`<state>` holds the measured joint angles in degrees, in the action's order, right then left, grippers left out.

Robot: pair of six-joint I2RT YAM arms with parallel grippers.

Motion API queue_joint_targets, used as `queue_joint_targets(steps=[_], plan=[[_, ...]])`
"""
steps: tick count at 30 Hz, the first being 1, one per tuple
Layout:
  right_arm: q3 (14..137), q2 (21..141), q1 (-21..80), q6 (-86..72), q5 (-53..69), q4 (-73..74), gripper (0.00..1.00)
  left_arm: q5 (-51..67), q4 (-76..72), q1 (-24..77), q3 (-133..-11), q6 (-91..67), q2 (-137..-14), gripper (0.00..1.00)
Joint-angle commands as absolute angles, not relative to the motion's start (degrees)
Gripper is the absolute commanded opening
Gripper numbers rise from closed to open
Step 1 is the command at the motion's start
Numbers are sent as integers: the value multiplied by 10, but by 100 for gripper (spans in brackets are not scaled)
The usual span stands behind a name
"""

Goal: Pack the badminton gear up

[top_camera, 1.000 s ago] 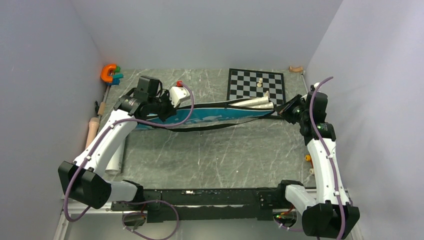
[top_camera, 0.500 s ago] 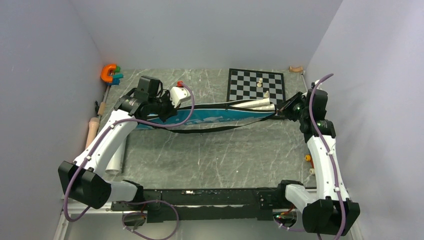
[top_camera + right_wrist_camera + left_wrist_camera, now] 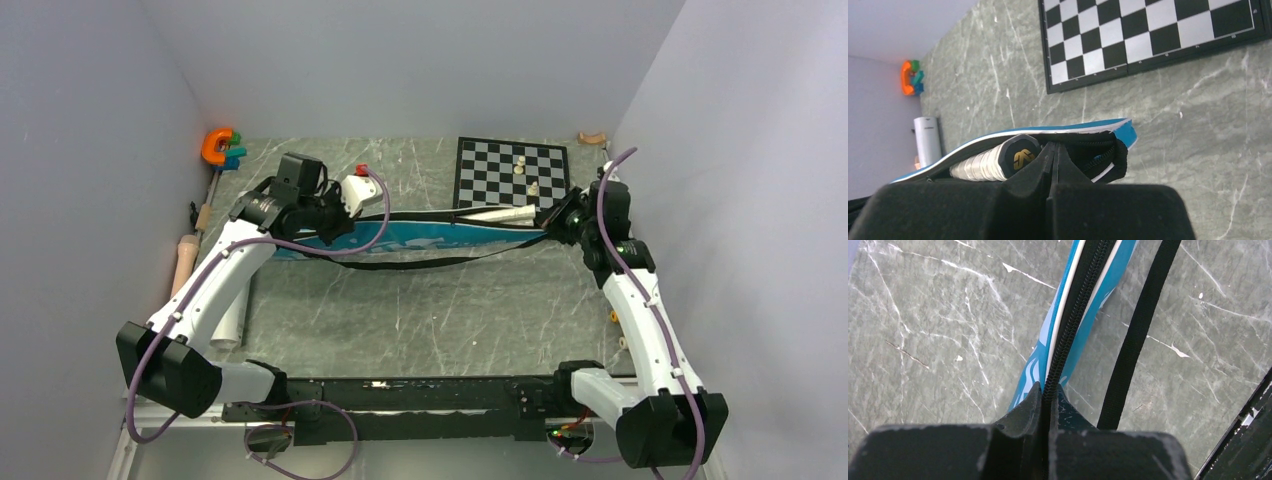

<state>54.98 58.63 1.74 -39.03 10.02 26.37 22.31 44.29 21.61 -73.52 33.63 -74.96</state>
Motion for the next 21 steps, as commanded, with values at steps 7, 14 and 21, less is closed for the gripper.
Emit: queue_joint_targets(steps=[7, 14, 21], plan=[[571, 586, 25, -367, 5, 333, 0, 262, 378, 236, -763, 326, -737, 0], [639, 564, -14, -347, -5, 367, 0, 259, 376, 236, -755, 328, -732, 0], [647, 556, -13, -356, 28, 346, 0, 262, 378, 236, -757, 326, -731, 0]])
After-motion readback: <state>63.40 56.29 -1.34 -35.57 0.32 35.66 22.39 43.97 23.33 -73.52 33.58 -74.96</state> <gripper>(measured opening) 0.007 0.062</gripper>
